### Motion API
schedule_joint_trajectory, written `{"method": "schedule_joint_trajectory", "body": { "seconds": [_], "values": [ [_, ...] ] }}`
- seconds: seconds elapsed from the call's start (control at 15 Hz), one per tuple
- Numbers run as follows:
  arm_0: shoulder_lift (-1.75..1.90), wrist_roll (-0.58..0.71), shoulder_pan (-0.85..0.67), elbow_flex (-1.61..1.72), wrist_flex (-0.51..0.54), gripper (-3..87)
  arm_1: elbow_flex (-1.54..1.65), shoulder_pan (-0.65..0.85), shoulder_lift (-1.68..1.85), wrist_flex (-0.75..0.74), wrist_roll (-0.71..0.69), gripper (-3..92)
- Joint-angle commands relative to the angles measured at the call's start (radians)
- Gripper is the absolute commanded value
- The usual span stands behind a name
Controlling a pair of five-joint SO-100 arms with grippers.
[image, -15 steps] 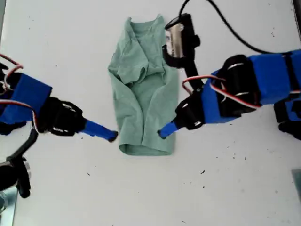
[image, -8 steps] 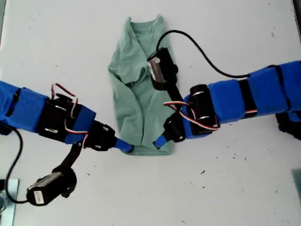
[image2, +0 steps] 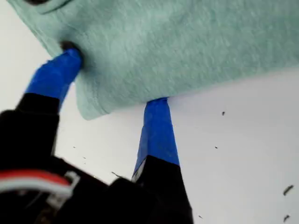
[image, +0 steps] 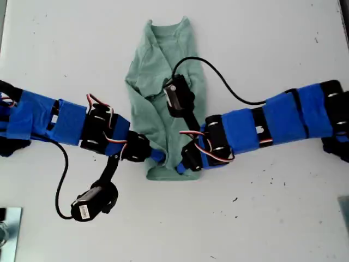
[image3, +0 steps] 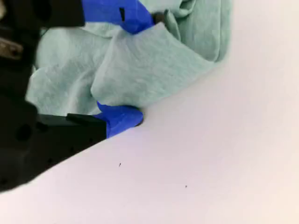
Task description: Fold t shirt
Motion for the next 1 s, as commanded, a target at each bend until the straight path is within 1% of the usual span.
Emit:
{"method": "schedule_joint_trajectory", "body": {
  "seconds": [0.0,0.07,0.13,0.33,0.4,0.47,0.53,0.6,0.67,0.8,0.87,0.93],
  "values": [
    [-0.077,0.020,-0.002,-0.069,-0.023,-0.2,-0.009,-0.026,-0.020,-0.034,0.023,3.0],
    [-0.120,0.043,0.028,-0.137,-0.020,-0.3,-0.015,-0.034,-0.018,-0.051,-0.005,-0.5],
    [-0.126,0.044,0.061,-0.189,-0.015,-0.3,-0.031,-0.043,-0.006,-0.049,-0.021,-0.5],
    [-0.118,0.120,0.193,-0.483,0.127,-0.3,-0.058,-0.089,0.212,-0.017,-0.091,-0.5],
    [-0.106,0.135,0.225,-0.546,0.138,-0.3,-0.060,-0.106,0.285,-0.018,-0.118,-0.5],
    [-0.066,0.149,0.247,-0.569,0.124,-0.3,-0.060,-0.110,0.345,-0.023,-0.138,-0.5],
    [-0.017,0.149,0.245,-0.566,0.123,-0.3,-0.048,-0.094,0.403,-0.029,-0.167,-0.5],
    [0.034,0.156,0.219,-0.540,0.126,-0.3,-0.015,-0.058,0.445,-0.055,-0.216,-0.5],
    [0.066,0.176,0.166,-0.522,0.144,-0.3,-0.017,-0.006,0.459,-0.051,-0.282,-0.5],
    [0.146,0.207,0.029,-0.419,0.163,-0.3,0.017,0.140,0.463,-0.080,-0.410,-0.5],
    [0.202,0.229,-0.051,-0.345,0.160,-0.3,0.035,0.210,0.451,-0.110,-0.459,-0.5],
    [0.275,0.256,-0.127,-0.252,0.135,-0.3,0.034,0.270,0.431,-0.149,-0.520,-0.5]
  ]
}}
